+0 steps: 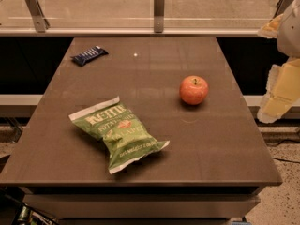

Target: Move green jalapeno chip bag near rxbar blueberry

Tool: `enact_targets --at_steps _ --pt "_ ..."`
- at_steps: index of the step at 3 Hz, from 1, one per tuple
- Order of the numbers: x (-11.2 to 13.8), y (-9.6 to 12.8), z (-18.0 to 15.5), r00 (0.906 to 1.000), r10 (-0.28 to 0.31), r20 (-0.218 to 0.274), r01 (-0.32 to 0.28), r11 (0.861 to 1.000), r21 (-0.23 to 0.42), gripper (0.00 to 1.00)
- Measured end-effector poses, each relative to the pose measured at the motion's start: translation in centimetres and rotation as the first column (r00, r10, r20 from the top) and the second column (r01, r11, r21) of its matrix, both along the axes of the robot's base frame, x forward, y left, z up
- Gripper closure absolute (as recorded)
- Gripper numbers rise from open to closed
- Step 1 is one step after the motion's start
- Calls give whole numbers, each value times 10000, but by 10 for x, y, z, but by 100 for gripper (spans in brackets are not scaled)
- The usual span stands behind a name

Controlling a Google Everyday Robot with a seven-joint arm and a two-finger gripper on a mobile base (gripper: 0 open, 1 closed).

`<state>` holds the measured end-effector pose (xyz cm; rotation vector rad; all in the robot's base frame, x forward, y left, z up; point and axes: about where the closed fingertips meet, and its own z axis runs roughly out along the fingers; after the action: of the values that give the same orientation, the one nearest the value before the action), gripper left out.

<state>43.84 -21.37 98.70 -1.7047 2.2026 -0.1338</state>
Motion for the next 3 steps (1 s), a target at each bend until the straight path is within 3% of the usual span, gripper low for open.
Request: enact_targets --at_steps 2,3 --pt "-4 13 14 9991 -403 -91 405 9988 275 0" --pt "-1 30 19 9948 -914 -443 959 9889 1138 0"
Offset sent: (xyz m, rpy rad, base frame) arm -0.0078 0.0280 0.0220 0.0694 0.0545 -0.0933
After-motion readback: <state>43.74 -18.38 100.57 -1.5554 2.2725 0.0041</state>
